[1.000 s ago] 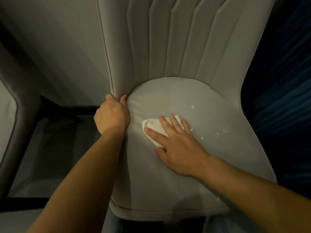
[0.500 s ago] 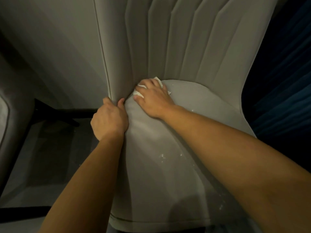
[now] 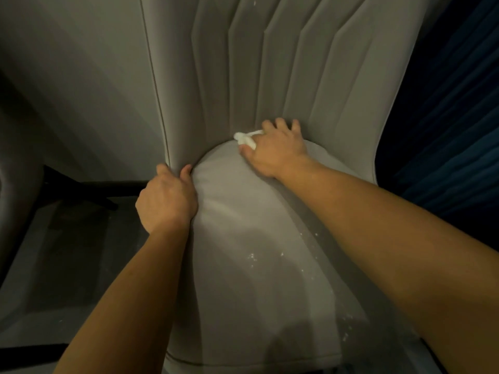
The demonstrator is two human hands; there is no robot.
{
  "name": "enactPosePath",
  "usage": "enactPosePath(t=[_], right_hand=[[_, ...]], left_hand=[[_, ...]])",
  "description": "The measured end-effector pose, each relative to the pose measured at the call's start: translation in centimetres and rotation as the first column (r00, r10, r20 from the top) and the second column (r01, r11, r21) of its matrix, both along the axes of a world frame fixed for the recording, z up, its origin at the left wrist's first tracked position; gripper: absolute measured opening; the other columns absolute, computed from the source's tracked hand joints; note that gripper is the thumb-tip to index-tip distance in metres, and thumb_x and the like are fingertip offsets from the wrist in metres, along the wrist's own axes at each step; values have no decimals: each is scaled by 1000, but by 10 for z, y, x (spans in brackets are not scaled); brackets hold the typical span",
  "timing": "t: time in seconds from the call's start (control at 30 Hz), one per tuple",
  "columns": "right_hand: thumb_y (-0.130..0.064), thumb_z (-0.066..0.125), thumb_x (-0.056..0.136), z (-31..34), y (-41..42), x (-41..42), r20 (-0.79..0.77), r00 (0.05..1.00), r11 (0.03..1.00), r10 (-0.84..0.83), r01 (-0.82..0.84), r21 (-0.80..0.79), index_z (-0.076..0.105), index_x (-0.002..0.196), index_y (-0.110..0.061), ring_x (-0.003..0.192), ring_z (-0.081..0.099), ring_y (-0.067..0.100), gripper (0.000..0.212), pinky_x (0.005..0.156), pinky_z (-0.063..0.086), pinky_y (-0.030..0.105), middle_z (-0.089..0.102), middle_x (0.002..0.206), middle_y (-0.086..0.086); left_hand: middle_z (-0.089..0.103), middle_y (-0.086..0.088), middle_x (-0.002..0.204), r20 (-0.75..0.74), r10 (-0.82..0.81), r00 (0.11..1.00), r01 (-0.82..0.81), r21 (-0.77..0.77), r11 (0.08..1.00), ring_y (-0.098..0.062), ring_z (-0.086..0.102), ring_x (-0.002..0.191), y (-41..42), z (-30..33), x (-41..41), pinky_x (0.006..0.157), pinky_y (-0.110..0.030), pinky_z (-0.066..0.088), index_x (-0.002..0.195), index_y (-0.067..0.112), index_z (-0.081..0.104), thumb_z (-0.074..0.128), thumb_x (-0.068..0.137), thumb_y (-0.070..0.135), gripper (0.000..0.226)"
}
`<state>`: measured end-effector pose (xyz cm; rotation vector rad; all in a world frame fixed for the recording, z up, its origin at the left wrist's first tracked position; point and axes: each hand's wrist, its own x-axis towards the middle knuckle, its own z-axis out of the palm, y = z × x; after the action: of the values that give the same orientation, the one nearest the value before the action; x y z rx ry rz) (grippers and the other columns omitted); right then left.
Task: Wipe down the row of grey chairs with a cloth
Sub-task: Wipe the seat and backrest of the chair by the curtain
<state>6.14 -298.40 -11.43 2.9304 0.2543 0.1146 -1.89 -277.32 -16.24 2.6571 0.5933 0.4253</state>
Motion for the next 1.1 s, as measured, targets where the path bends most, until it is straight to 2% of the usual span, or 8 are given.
enactPosePath(t=[0.1, 0.23, 0.3, 0.43, 0.6, 0.73, 0.87, 1.1], right_hand=[[-64, 20, 94, 7, -46, -2, -14, 983, 977, -183, 180, -111, 58, 137, -24, 124, 42, 30, 69, 98, 27, 49, 52, 138, 8], [-60, 25, 95, 2, -90, -26, 61, 977, 960, -207, 214, -180, 64, 126, -17, 114, 45, 29, 66, 92, 31, 45, 57, 125, 9], [-56, 29, 96, -6, -86, -28, 101, 969, 966, -226, 236, -108, 67, 119, -15, 112, 47, 29, 61, 91, 33, 43, 60, 120, 10], [-49, 29, 100, -13, -65, -11, 69, 929, 915, -363, 342, 214, 67, 122, -14, 117, 48, 34, 57, 99, 35, 42, 62, 124, 12], [-42, 32, 100, -20, 16, 8, -15, 1000, 952, 24, -18, 305, 59, 133, -25, 124, 53, 27, 46, 108, 37, 37, 61, 135, 5], [-41, 41, 92, -22, 49, -1, 32, 994, 949, 102, -107, 296, 64, 124, -19, 117, 52, 28, 45, 100, 41, 39, 63, 127, 6], [-40, 47, 92, -18, 37, -7, -21, 921, 886, 389, -367, 283, 59, 132, -23, 124, 49, 23, 45, 106, 36, 38, 59, 134, -1], [-47, 33, 94, -9, 41, -12, -58, 939, 932, 338, -325, 164, 54, 134, -26, 127, 46, 22, 50, 111, 29, 49, 58, 134, -2]], left_hand=[[31, 3, 59, -1, 0, 1000, 0, 10, 1000, -16, 26, 48, 3, -3, 2, 47, -30, 18, 83, 20, 37, 30, 94, 67, 49], [56, -17, 74, 12, 2, 1000, -2, 3, 1000, -37, 53, 68, 4, -5, 3, 58, -39, 32, 84, 18, 35, 32, 94, 67, 50], [62, -21, 84, 28, 0, 1000, 0, 5, 1000, -42, 58, 76, 4, -5, 3, 60, -40, 32, 84, 19, 34, 33, 94, 66, 49], [61, -19, 82, 30, 1, 1000, -1, -1, 1000, -31, 45, 65, 3, -5, 3, 59, -40, 32, 84, 19, 34, 31, 94, 66, 48], [58, -15, 78, 19, -9, 1000, 9, -12, 1000, -34, 51, 68, 4, -6, 5, 59, -40, 35, 86, 19, 36, 28, 94, 68, 50], [37, 0, 65, 12, -14, 1000, 14, -23, 1000, -27, 41, 61, 4, -6, 4, 57, -39, 34, 85, 20, 36, 29, 94, 67, 48], [31, 3, 59, 1, -6, 1000, 6, -25, 1000, -23, 37, 55, 3, -6, 5, 53, -37, 32, 85, 21, 36, 29, 94, 67, 47], [41, 1, 63, -6, 1, 1000, -2, -27, 1000, -23, 42, 56, 0, -2, 3, 54, -37, 34, 86, 21, 37, 29, 94, 67, 47]])
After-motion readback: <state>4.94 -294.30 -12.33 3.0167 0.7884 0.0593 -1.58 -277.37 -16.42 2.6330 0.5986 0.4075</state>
